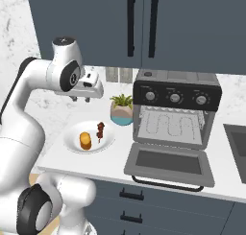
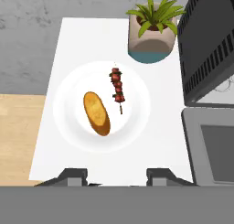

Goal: Pick up the kebab skewer and baguette bread, and place them inside the toaster oven. Close the toaster oven door and start by setting the timer.

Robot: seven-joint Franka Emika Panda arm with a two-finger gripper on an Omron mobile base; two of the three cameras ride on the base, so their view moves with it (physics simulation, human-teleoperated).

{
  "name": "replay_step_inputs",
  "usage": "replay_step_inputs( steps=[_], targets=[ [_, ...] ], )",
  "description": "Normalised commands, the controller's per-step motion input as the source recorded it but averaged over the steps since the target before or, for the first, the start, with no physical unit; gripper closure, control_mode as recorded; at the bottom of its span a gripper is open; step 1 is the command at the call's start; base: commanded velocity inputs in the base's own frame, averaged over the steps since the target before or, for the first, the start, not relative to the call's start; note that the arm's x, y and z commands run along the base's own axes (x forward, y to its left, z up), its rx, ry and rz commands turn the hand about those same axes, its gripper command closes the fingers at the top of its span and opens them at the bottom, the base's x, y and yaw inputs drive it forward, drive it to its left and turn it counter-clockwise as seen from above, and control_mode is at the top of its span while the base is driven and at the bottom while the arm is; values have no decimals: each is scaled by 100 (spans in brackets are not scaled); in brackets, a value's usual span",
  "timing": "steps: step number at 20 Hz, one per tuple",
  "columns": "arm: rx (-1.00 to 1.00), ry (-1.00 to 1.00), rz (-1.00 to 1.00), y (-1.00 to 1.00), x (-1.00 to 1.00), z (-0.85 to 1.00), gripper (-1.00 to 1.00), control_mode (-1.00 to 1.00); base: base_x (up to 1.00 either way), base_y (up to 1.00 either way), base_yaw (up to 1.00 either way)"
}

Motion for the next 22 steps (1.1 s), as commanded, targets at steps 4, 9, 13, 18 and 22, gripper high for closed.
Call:
replay_step_inputs(
  steps=[4,9,13,18,22],
  targets=[
    [0,-11,0,-9,-16,-1,-100,-100,0,0,0],
    [0,-15,0,-80,3,0,-100,-100,0,0,0],
    [1,-18,0,-91,15,-2,-100,-100,0,0,0],
    [0,-16,0,-98,37,-17,-100,-100,0,0,0],
    [0,-15,3,-100,-3,-43,-100,-100,0,0,0]
  ],
)
